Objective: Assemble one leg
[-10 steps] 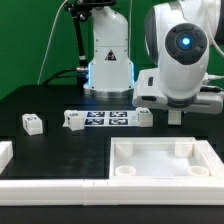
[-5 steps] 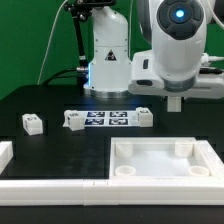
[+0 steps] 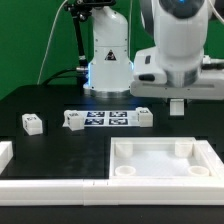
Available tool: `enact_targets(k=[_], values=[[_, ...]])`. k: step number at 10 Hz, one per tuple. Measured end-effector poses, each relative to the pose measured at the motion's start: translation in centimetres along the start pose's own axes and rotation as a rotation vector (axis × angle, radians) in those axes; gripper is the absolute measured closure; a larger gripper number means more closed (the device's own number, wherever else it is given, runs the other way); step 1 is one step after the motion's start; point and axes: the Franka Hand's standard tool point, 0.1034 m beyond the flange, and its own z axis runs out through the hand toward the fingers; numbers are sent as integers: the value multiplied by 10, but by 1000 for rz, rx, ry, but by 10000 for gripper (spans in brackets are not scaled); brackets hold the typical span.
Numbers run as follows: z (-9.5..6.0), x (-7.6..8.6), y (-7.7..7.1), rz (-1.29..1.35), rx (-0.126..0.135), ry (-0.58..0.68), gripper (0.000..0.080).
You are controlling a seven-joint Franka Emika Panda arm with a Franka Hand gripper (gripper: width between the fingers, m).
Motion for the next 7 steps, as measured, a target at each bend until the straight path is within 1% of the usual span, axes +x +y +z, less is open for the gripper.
enact_targets(k=[1,2,3,4,5,6,7], values=[[-6,-1,0,-8,2,59,511],[-14,4,-2,-20,6,148,511],[-23,6,-2,-35,11,247,511],[-32,5,-2,-54,8,315,511],[-42,7,-3,-82,0,381,511],[-58,14,-8,-138,-13,507,511],[-57,13,-11,-137,10,593,511]])
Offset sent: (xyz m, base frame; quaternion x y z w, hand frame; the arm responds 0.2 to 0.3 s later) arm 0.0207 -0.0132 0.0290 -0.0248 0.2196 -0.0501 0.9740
